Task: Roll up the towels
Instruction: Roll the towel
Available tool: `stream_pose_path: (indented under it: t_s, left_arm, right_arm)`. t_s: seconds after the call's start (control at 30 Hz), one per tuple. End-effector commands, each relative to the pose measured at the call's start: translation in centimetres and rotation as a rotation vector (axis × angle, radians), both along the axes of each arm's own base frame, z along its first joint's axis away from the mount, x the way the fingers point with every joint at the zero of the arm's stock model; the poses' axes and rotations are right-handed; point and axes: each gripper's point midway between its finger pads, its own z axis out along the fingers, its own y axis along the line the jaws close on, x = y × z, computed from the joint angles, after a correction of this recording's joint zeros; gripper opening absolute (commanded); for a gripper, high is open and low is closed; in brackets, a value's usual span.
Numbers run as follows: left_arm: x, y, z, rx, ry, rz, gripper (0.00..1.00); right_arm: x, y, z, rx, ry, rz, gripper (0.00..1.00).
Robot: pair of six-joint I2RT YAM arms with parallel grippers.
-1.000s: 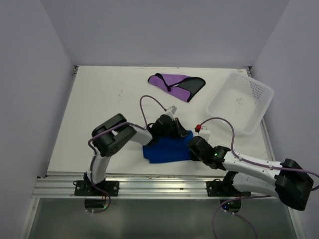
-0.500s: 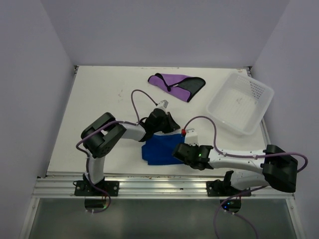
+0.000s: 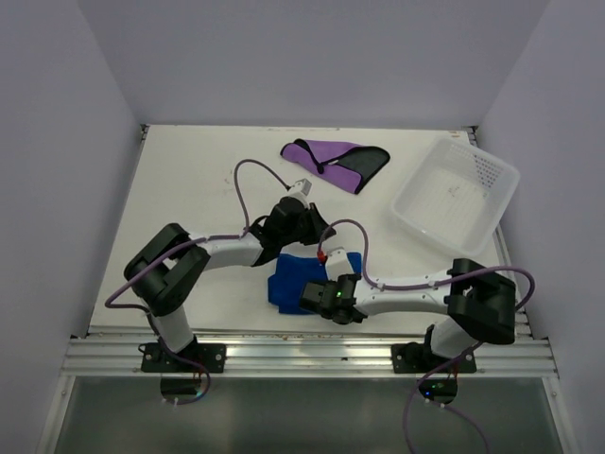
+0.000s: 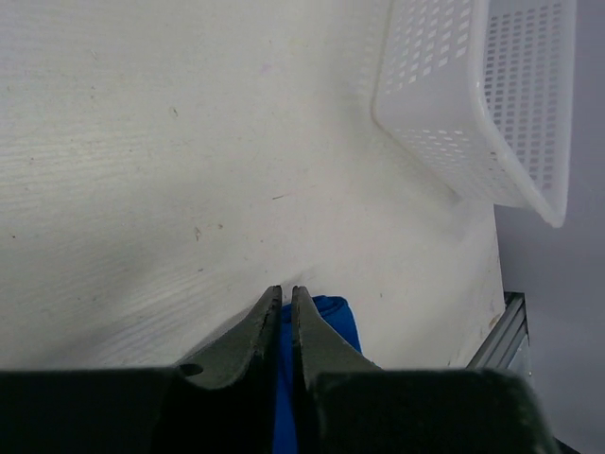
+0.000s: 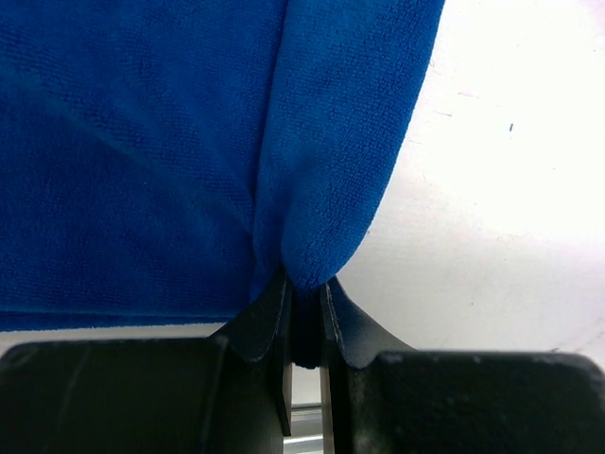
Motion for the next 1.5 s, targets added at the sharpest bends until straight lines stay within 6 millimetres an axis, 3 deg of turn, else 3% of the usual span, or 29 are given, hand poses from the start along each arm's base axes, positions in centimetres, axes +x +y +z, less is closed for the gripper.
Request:
stream_pose_path:
  t_s: [0.0, 0.3, 0.73, 0.93, 1.23, 1.33, 1.47]
  left_arm:
    - [0.4, 0.7, 2.6, -0.017, -0.059, -0.001, 0.13]
    - [0.4, 1.1, 4.0, -0.039, -0.067, -0.019, 0.13]
    - [-0.4, 0.2, 5.0, -0.040, -0.096, -0.113, 0.12]
    - [-1.5, -0.9, 5.2, -0.063, -0.096, -0.174, 0.12]
    - [-2.1, -1.4, 5.9, -0.057, -0.144, -0.248, 0.08]
    - [-2.6, -1.8, 6.4, -0.074, -0.173, -0.298, 0.02]
    - [-4.4, -2.4, 6.7, -0.125, -0.215, -0.412, 0.00]
  right_arm:
    - [0.4, 0.1, 1.0, -0.071, -0.044, 0.002, 0.00]
    - [0.0, 1.7, 0.5, -0.244, -0.066, 0.100, 0.00]
    - [-0.4, 4.4, -1.1, -0.397, -0.011, 0.244, 0.00]
    - [-0.4, 4.7, -1.6, -0.532, -0.003, 0.292, 0.00]
    - [-1.1, 5.3, -3.1, -0.560, 0.051, 0.362, 0.00]
    - [-1.3, 5.5, -3.4, -0.562, 0.066, 0.386, 0.00]
    - [-1.5, 6.1, -3.9, -0.558, 0.090, 0.412, 0.00]
